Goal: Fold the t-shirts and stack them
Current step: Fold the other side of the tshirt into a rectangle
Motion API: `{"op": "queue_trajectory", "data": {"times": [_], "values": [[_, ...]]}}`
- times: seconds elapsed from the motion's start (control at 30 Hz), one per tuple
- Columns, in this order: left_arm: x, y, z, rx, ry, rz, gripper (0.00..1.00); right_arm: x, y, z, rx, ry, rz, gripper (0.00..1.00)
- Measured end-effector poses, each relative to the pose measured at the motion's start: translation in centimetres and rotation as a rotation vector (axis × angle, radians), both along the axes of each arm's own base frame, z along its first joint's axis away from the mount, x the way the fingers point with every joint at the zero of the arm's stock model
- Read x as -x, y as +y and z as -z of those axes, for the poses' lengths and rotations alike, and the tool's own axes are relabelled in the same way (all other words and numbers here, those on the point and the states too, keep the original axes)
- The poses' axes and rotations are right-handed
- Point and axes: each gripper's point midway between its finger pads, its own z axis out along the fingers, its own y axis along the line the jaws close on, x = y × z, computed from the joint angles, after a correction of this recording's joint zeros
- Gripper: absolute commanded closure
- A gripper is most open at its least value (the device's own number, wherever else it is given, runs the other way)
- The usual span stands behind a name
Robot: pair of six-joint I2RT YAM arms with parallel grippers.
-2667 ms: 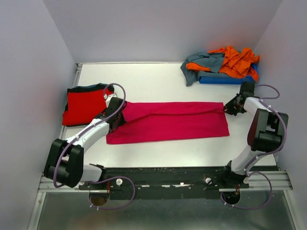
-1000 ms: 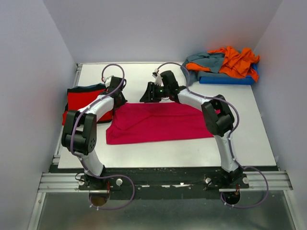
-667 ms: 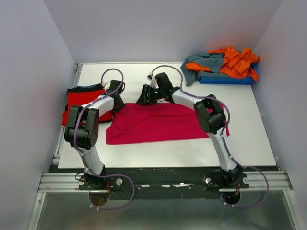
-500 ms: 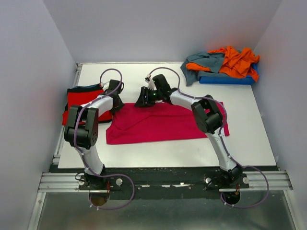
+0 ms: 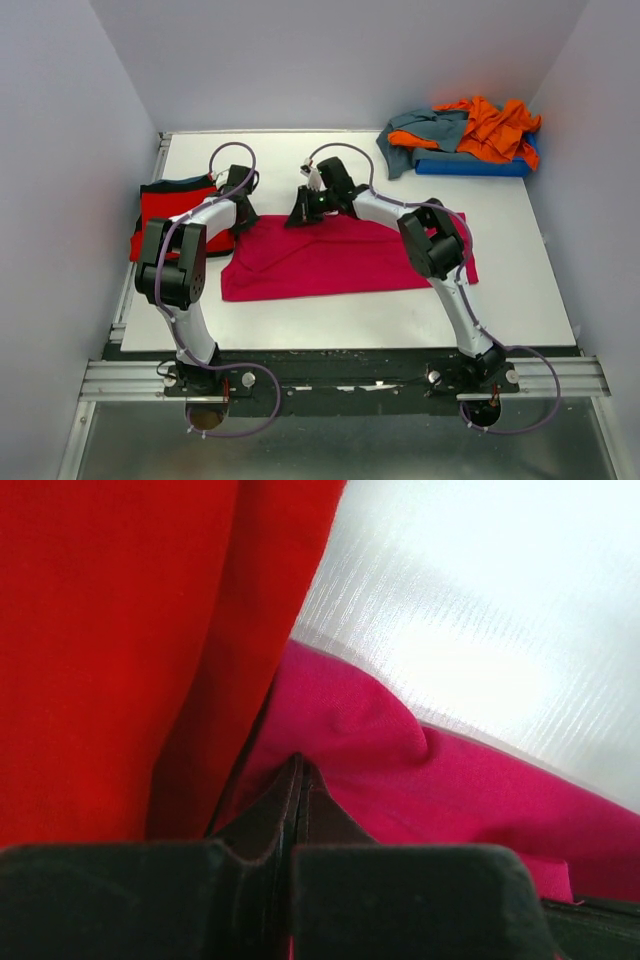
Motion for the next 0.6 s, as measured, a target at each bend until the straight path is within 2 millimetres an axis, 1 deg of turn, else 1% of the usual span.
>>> {"op": "queue_trajectory", "data": {"times": [0.07, 0.17, 0.27, 0.37, 0.4, 0.43, 0.5, 0.53, 0.6], "values": [[0.0, 0.0, 0.0, 0.0, 0.0, 0.0, 1.0, 0.2, -0.2, 0.0, 0.003, 0.001, -0.003, 0.99], [0.0, 0.0, 0.0, 0.0, -0.001, 0.0, 1.0, 1.4, -1.0, -0.3, 0.016, 0.013, -0.01, 0.99], [0.0, 0.0, 0.0, 0.0, -0.001, 0.0, 1.0, 3.3, -2.3, -0.9, 0.028, 0.028, -0.022, 0.99], [0.0, 0.0, 0.0, 0.0, -0.001, -0.001, 1.0, 5.3, -3.6, -1.8, 0.03, 0.04, -0.035, 0.96], [0.0, 0.0, 0.0, 0.0, -0.001, -0.001, 1.0, 6.0, -4.0, -2.0, 0.029, 0.045, -0.039, 0.94], [0.0, 0.0, 0.0, 0.0, -0.002, -0.001, 1.0, 6.6, -4.4, -2.2, 0.028, 0.05, -0.043, 0.9], [0.0, 0.0, 0.0, 0.001, -0.002, -0.001, 1.0, 7.7, -5.1, -2.1, 0.034, 0.061, -0.046, 0.84], [-0.1, 0.0, 0.0, 0.0, -0.002, -0.001, 1.0, 8.3, -5.5, -1.9, 0.04, 0.072, -0.047, 0.82], [-0.1, 0.0, 0.0, 0.0, -0.002, -0.001, 1.0, 9.5, -6.4, -1.2, 0.057, 0.091, -0.049, 0.82]]}}
